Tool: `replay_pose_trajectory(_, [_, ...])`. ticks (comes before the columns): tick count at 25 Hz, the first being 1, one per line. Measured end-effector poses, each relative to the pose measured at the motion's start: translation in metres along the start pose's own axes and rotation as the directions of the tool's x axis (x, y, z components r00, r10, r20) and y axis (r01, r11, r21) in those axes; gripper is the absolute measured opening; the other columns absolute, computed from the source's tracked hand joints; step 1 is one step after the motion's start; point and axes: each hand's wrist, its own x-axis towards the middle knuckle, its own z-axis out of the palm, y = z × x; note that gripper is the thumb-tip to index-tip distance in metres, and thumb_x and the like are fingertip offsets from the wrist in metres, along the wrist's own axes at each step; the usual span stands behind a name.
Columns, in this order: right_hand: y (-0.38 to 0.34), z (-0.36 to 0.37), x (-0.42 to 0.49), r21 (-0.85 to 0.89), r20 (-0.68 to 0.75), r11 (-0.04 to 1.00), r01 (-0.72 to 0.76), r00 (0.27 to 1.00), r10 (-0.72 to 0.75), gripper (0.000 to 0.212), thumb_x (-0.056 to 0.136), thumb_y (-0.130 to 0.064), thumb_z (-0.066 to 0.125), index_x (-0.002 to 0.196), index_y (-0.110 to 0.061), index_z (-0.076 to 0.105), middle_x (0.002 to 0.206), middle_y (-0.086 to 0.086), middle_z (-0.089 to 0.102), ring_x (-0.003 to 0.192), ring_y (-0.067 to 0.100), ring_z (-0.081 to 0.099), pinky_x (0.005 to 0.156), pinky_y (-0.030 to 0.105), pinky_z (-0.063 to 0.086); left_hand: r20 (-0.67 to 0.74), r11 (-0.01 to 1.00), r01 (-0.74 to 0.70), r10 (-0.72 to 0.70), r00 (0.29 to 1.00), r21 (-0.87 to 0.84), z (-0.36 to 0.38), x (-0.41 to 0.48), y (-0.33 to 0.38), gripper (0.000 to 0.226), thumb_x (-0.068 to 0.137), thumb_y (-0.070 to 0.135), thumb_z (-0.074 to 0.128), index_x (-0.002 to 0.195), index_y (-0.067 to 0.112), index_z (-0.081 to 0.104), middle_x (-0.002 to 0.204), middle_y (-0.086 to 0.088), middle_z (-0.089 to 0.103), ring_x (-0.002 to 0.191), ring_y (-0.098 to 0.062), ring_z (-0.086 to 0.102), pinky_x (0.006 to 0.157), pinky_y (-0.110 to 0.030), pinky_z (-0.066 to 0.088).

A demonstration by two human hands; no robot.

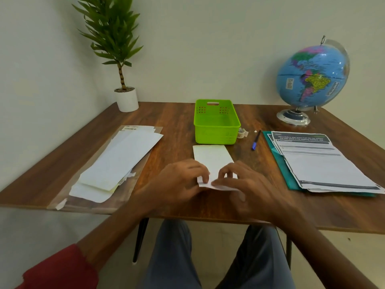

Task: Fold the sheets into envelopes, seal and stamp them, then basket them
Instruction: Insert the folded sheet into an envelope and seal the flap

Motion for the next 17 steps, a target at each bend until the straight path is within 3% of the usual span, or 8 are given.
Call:
replay_pose_trajectory(4, [0.003,0.024,-0.012,0.056,0.235,0.994,-0.096,0.969,0.080,0.045,0.093,-0.036,0.059,0.138,-0.038,0.060,0.139,-0.008,0.051,0.118,0.007,0.048,0.098,0.026,0.050,0.209,0.994,0.103,-0.105,0.972,0.025,0.017,-0.012,0.000,0.035,0.094,0.031,0.063,0.128,0.024,0.064,0.133,0.007,0.065,0.121,-0.008,0.058,0.104,-0.018,0.044])
replay_pose_trajectory(6, [0.003,0.027,-0.016,0.077,0.287,0.987,-0.138,0.952,0.111,0.045,0.097,-0.048,0.055,0.142,-0.040,0.055,0.144,-0.011,0.046,0.121,0.002,0.043,0.102,0.019,0.040,0.238,0.992,0.114,-0.124,0.963,0.055,0.019,-0.014,0.001,0.040,0.093,0.034,0.057,0.132,0.028,0.058,0.138,0.010,0.060,0.126,-0.007,0.053,0.104,-0.019,0.042])
replay_pose_trajectory(9, [-0.001,0.026,-0.017,0.100,0.309,0.979,-0.178,0.941,0.140,0.045,0.101,-0.053,0.049,0.144,-0.040,0.053,0.148,-0.012,0.042,0.124,0.001,0.042,0.106,0.021,0.039,0.293,0.985,0.173,-0.173,0.940,0.028,0.015,-0.012,0.001,0.041,0.090,0.029,0.047,0.129,0.028,0.057,0.142,0.010,0.056,0.128,-0.007,0.050,0.108,-0.026,0.044])
replay_pose_trajectory(14, [-0.001,0.021,-0.014,0.096,0.335,0.970,-0.223,0.925,0.179,0.041,0.103,-0.044,0.052,0.143,-0.042,0.053,0.150,-0.012,0.040,0.127,0.001,0.041,0.100,0.012,0.035,0.209,0.962,0.271,-0.257,0.944,-0.039,0.035,0.017,-0.019,0.029,0.104,0.037,0.040,0.127,0.029,0.055,0.144,0.009,0.052,0.135,-0.007,0.044,0.115,-0.031,0.037])
replay_pose_trajectory(17, [0.002,0.016,-0.019,0.094,0.356,0.961,-0.261,0.910,0.212,0.041,0.101,-0.047,0.054,0.142,-0.043,0.053,0.148,-0.016,0.039,0.127,0.000,0.040,0.098,0.008,0.032,0.216,0.967,0.256,-0.251,0.944,0.002,0.053,0.047,-0.027,0.035,0.104,0.044,0.043,0.133,0.026,0.052,0.150,0.005,0.046,0.140,-0.011,0.038,0.116,-0.033,0.032])
